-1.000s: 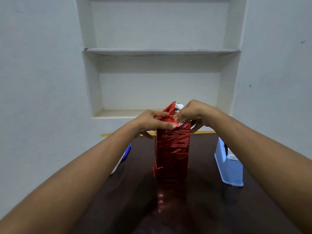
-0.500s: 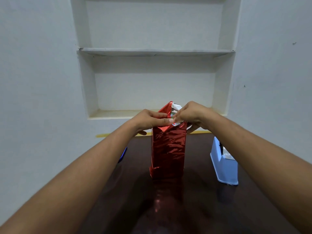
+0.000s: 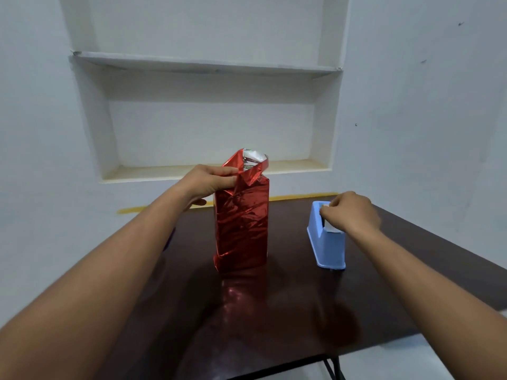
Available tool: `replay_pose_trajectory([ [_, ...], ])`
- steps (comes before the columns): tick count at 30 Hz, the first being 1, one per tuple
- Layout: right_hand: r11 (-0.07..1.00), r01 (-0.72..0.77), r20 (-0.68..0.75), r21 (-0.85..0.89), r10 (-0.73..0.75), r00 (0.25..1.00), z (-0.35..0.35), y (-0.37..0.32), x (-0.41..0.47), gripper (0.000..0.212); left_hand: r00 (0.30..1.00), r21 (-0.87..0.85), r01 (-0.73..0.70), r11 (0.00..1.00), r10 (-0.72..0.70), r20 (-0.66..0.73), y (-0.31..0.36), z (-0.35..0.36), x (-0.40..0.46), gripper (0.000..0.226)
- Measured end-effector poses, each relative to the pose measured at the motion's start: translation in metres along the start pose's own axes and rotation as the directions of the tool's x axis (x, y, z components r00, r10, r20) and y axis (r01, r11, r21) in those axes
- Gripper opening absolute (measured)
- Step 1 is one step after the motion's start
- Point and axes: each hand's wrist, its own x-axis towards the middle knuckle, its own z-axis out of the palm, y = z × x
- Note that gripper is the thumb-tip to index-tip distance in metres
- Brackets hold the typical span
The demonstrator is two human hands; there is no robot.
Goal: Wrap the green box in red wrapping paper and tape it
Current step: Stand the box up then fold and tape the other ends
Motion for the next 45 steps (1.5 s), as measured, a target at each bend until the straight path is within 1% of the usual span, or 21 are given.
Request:
replay_pose_trajectory([
  [1,0.996,-0.039,0.038,-0.077,0.042,0.998,-0.001,0.008,0.004,0.015,1.0,-0.007,0.001,1.0,-0.001,-0.002,0.0,0.0,0.0,0.021],
  [2,0.992,-0.088,0.085,-0.087,0.095,0.992,-0.001,0.016,0.007,0.019,1.0,-0.012,0.0,1.0,0.0,-0.005,-0.001,0.001,0.0,0.024],
  [3,0.988,-0.154,0.151,-0.028,0.156,0.976,0.002,0.022,0.01,0.023,1.0,-0.012,0.0,1.0,0.0,-0.011,-0.002,0.001,0.001,0.027],
  [4,0.964,-0.247,0.239,0.095,0.219,0.946,0.003,0.026,0.011,0.027,1.0,-0.01,0.0,1.0,0.0,-0.015,-0.003,0.002,0.002,0.031],
  [5,0.907,-0.358,0.338,0.224,0.272,0.901,0.005,0.027,0.011,0.032,1.0,-0.012,0.002,1.0,-0.002,-0.017,-0.003,0.002,0.001,0.034],
  [6,0.835,-0.449,0.423,0.318,0.299,0.855,0.006,0.029,0.01,0.036,1.0,-0.013,0.001,1.0,-0.002,-0.017,-0.003,0.002,0.001,0.035],
  [7,0.783,-0.503,0.479,0.367,0.304,0.823,0.007,0.03,0.011,0.04,1.0,-0.014,-0.001,1.0,0.0,-0.016,-0.004,0.001,0.002,0.037],
  [11,0.715,-0.575,0.57,0.397,0.298,0.765,0.01,0.03,0.021,0.045,1.0,-0.016,0.007,1.0,-0.008,-0.012,-0.005,0.001,0.003,0.037],
  [13,0.691,-0.596,0.577,0.409,0.31,0.756,0.012,0.028,0.025,0.048,1.0,-0.023,0.01,1.0,-0.01,-0.012,-0.005,0.001,0.004,0.034],
  [14,0.677,-0.594,0.569,0.434,0.306,0.763,0.011,0.027,0.025,0.049,1.0,-0.028,0.013,1.0,-0.013,-0.011,-0.005,0.001,0.004,0.033],
  [15,0.658,-0.583,0.548,0.476,0.296,0.782,0.011,0.024,0.025,0.047,1.0,-0.032,0.011,0.999,-0.011,-0.011,-0.005,0.001,0.004,0.033],
  [17,0.604,-0.543,0.495,0.584,0.266,0.827,0.01,0.019,0.021,0.038,1.0,-0.036,0.014,0.999,-0.014,-0.006,-0.007,0.001,0.005,0.034],
  [20,0.529,-0.484,0.4,0.697,0.273,0.875,0.015,0.023,0.009,0.026,1.0,-0.049,0.017,0.999,-0.018,-0.01,-0.008,0.001,0.005,0.035],
  [22,0.512,-0.45,0.35,0.732,0.285,0.893,0.023,0.032,0.001,0.023,1.0,-0.052,0.019,0.998,-0.02,-0.017,-0.007,0.001,0.005,0.035],
  [24,0.497,-0.436,0.322,0.75,0.301,0.898,0.03,0.041,-0.005,0.029,1.0,-0.051,0.019,0.999,-0.02,-0.018,-0.007,0.001,0.005,0.036],
  [28,0.466,-0.439,0.327,0.768,0.302,0.895,0.038,0.056,-0.007,0.029,1.0,-0.054,0.02,0.998,-0.02,-0.011,-0.006,0.001,0.004,0.038],
  [30,0.492,-0.433,0.317,0.756,0.303,0.899,0.043,0.06,-0.006,0.035,1.0,-0.053,0.021,0.998,-0.022,-0.008,-0.006,0.001,0.003,0.039],
  [33,0.6,-0.413,0.274,0.685,0.313,0.909,0.045,0.061,-0.003,0.038,1.0,-0.052,0.025,0.998,-0.025,-0.004,-0.006,0.002,0.004,0.039],
  [37,0.772,-0.369,0.194,0.518,0.314,0.929,0.043,0.058,0.002,0.028,1.0,-0.048,0.025,0.999,-0.025,0.003,-0.005,0.001,0.002,0.039],
  [41,0.923,-0.26,0.138,0.285,0.229,0.963,0.038,0.055,0.002,0.026,1.0,-0.042,0.03,0.999,-0.03,0.002,-0.005,0.001,0.001,0.037],
  [45,0.974,-0.174,0.107,0.146,0.159,0.981,0.033,0.054,0.005,0.021,0.999,-0.039,0.035,0.999,-0.035,-0.001,-0.004,0.003,-0.001,0.038],
])
